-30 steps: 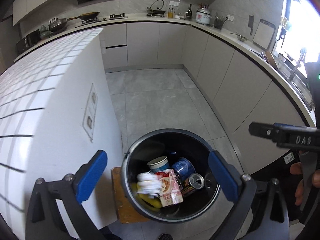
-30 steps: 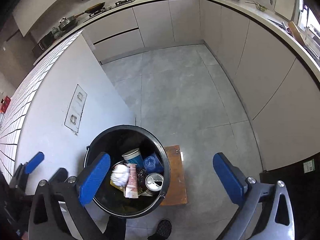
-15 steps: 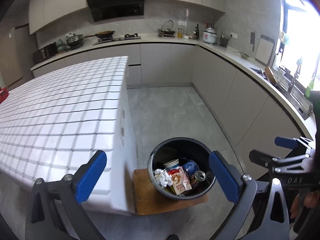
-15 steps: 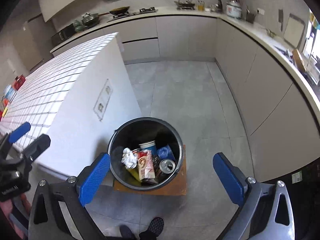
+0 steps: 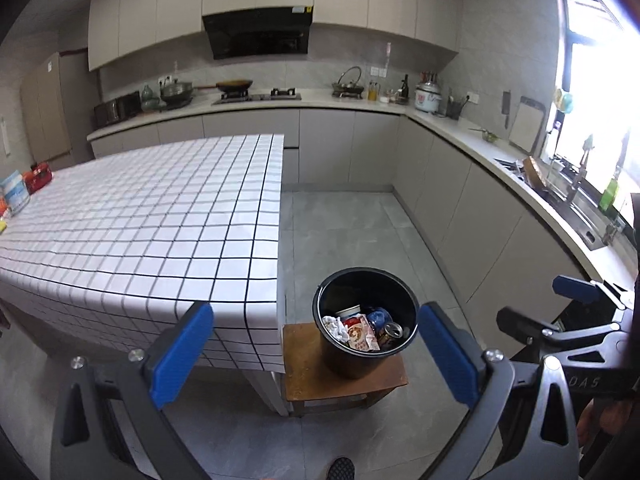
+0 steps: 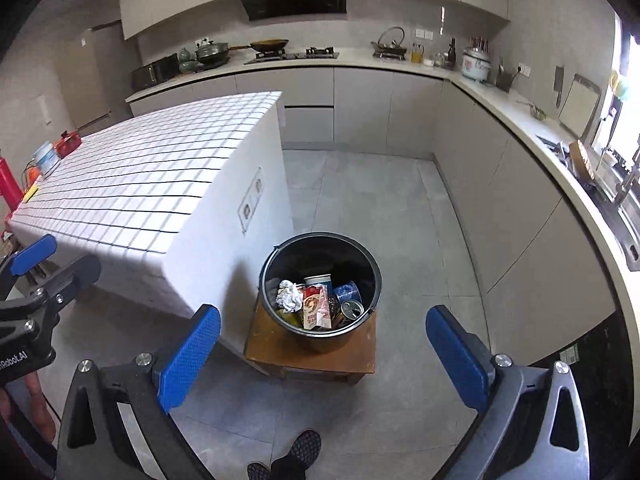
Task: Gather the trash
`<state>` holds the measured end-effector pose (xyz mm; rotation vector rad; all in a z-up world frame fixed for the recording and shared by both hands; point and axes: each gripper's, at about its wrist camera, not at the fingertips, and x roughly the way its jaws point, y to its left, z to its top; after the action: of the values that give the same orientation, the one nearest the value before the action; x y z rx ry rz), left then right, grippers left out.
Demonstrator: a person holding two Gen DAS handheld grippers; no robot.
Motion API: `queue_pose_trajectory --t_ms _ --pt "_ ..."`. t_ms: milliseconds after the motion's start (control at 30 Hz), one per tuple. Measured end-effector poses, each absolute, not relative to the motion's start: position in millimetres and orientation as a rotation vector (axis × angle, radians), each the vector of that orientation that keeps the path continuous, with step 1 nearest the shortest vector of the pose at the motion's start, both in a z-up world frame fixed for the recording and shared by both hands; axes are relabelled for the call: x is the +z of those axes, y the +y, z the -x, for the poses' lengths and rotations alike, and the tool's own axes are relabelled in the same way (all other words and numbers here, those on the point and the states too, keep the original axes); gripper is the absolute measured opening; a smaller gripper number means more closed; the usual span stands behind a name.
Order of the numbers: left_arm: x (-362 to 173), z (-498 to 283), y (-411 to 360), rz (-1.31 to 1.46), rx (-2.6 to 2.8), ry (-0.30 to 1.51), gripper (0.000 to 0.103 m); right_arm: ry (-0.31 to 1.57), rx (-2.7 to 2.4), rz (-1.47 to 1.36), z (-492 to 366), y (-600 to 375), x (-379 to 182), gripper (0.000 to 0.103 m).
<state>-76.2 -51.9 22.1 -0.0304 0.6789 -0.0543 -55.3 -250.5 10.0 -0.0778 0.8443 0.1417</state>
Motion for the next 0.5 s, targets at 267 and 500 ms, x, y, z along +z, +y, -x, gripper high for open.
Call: queue_pose_trajectory --t_ms 267,500 --pt "29 108 -48 0.026 -0.076 0.64 0.103 0.767 0.11 0.073 109 -248 38 0.103" --pt "29 120 -51 0.024 -0.089 0.632 0.103 0.725 0.092 0.065 134 -248 48 0.103"
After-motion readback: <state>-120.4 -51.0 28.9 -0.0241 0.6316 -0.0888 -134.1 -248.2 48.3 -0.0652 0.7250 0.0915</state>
